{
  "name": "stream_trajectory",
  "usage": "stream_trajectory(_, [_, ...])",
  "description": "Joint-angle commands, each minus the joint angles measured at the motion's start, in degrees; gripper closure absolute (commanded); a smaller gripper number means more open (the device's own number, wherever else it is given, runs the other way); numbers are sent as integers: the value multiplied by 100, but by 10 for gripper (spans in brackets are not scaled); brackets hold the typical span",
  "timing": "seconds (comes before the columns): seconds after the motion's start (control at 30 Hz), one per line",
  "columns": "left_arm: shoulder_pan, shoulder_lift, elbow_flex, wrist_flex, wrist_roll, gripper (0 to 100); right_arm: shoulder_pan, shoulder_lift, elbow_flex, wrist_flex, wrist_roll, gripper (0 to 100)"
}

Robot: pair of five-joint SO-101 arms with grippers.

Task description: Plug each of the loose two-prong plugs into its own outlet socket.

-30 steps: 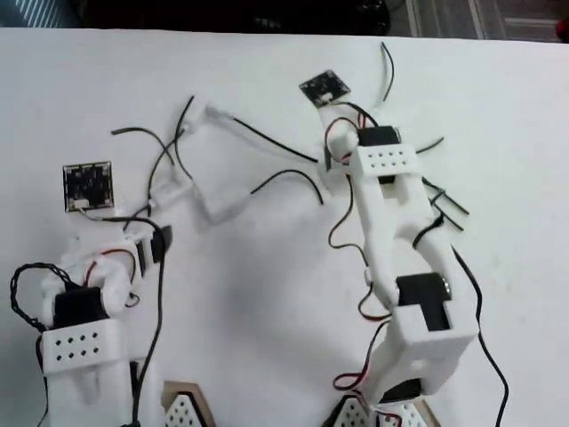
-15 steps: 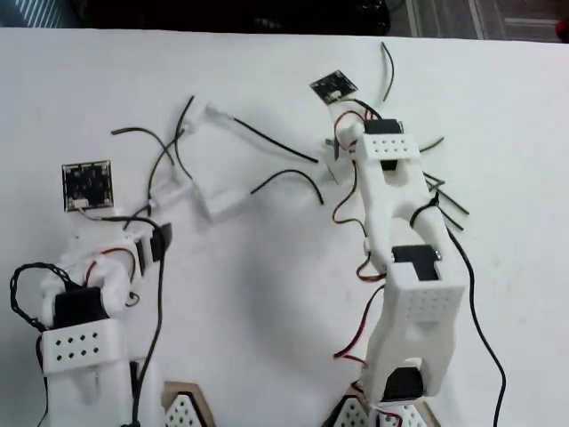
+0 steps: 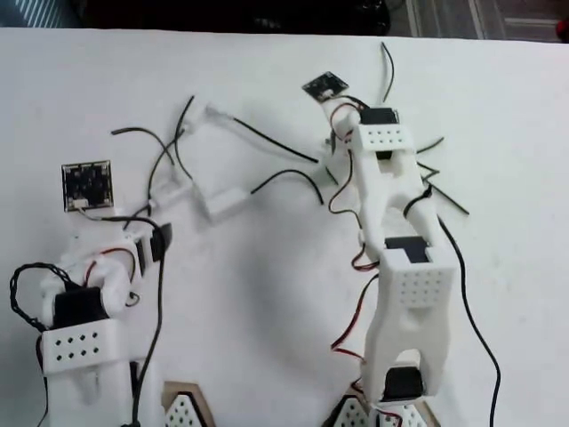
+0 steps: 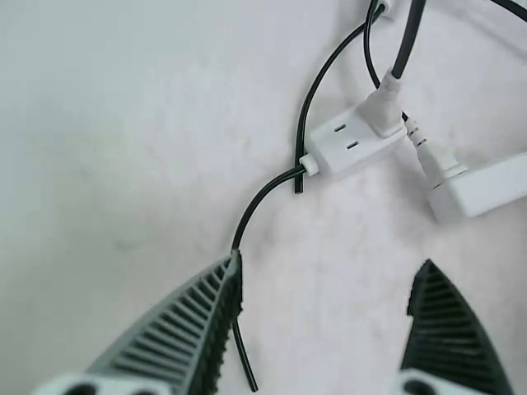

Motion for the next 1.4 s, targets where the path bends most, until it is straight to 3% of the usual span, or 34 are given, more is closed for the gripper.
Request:
stream_trajectory(0.0, [-31,-4,-18,-88,-35,683,-110,-813,-290,567,-123,981])
stream_trajectory(0.23, [-31,-4,-9,-105,-35,683,-505,-1622,-237,1138,-1582,981])
stream_trajectory(0.4, [-31,-4,132,-325,-35,683,-1077,-2018,-281,1297,-3253,981])
stream_trajectory(0.57, [-40,-4,132,-316,-35,683,-1736,-2510,-237,1314,-5486,981])
stream_trajectory(0.63, [-40,-4,132,-316,-35,683,-1982,-2598,-229,1437,-5943,981])
stream_trajectory(0.9, [-40,-4,132,-316,-35,683,-2985,-2132,316,2246,-6268,981])
stream_trajectory(1.37, [-31,-4,132,-316,-35,683,-2993,-1516,1890,1015,-6488,954])
